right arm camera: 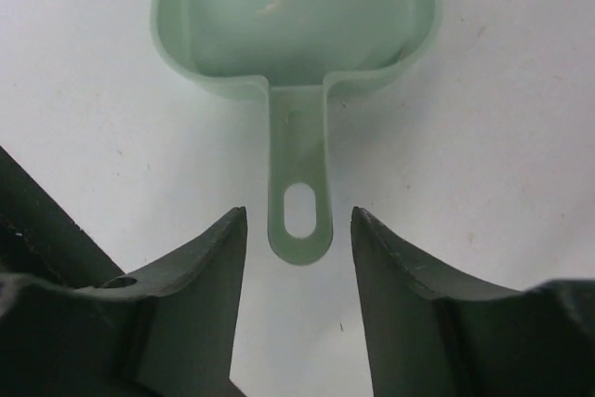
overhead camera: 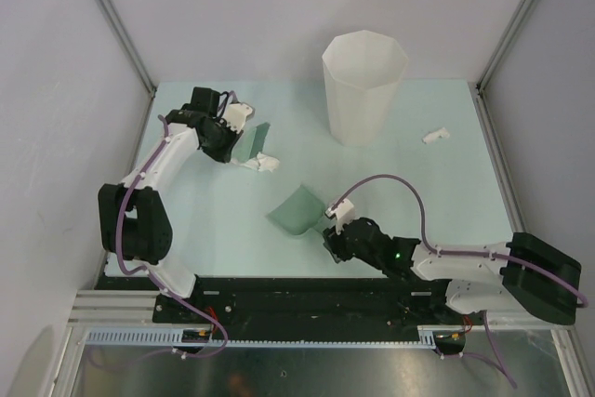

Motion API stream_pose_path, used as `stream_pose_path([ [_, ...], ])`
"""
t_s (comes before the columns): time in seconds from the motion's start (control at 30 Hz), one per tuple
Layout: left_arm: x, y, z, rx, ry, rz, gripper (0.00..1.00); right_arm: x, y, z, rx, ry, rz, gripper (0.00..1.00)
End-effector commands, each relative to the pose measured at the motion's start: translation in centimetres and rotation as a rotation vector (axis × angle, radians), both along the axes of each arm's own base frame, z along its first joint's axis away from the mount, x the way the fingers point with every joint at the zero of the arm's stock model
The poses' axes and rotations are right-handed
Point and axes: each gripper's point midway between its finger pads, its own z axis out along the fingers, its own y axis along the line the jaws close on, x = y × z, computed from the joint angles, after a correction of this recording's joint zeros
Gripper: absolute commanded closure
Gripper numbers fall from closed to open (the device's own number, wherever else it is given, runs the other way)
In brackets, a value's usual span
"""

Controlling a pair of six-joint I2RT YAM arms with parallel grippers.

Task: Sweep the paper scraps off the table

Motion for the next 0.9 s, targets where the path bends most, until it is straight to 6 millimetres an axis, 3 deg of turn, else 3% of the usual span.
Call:
stream_pose_path([
  [0.0, 0.4, -0.7, 2.4, -0.035, -0.078, -0.027, 1.0, 0.9, 2.1, 0.9, 0.054, -0.072, 0.035, 0.53],
  [0.3, 0.4, -0.8, 2.7, -0.036, -0.086, -0.034, 1.0, 1.2, 1.4, -0.8, -0.002, -0.055, 0.013, 0.53],
  [0.37, 0.4, -0.9, 2.8, -0.043, -0.088, -0.033, 1.0, 1.0, 2.1, -0.6, 0.019, -0.057, 0.039, 0.61],
  [0.47, 0.4, -0.8, 2.6, -0.038, -0.083, -0.033, 1.0, 0.9, 2.5, -0.2, 0.028, -0.065, 0.062, 0.86],
  [0.5, 0.4, -0.7, 2.6, -0.036, -0.082, -0.032, 1.0, 0.9, 2.4, -0.2, 0.021, -0.064, 0.064, 1.0],
  [0.63, 0.6, -0.5, 3.1, -0.027, -0.099, -0.02, 1.0, 0.8, 1.0, 0.4, -0.035, -0.048, 0.032, 1.0],
  [0.67, 0.7, -0.6, 3.5, -0.028, -0.11, -0.02, 1.0, 1.1, 1.3, 2.1, -0.008, -0.059, 0.018, 1.0],
  [0.73, 1.0, -0.8, 4.5, -0.031, -0.137, -0.022, 1.0, 0.5, 0.3, 2.3, -0.053, -0.01, 0.005, 1.0],
  [0.77, 1.2, -0.7, 4.7, -0.018, -0.144, -0.019, 1.0, 0.7, 0.6, 4.2, -0.03, -0.005, -0.002, 1.0],
  [0.8, 1.4, -0.9, 5.1, -0.008, -0.158, -0.027, 1.0, -0.1, -0.2, 3.6, -0.077, 0.056, 0.01, 1.0],
  [0.87, 1.8, -0.7, 4.9, 0.028, -0.161, -0.019, 1.0, 0.3, -0.6, 4.6, -0.056, 0.127, -0.035, 1.0],
])
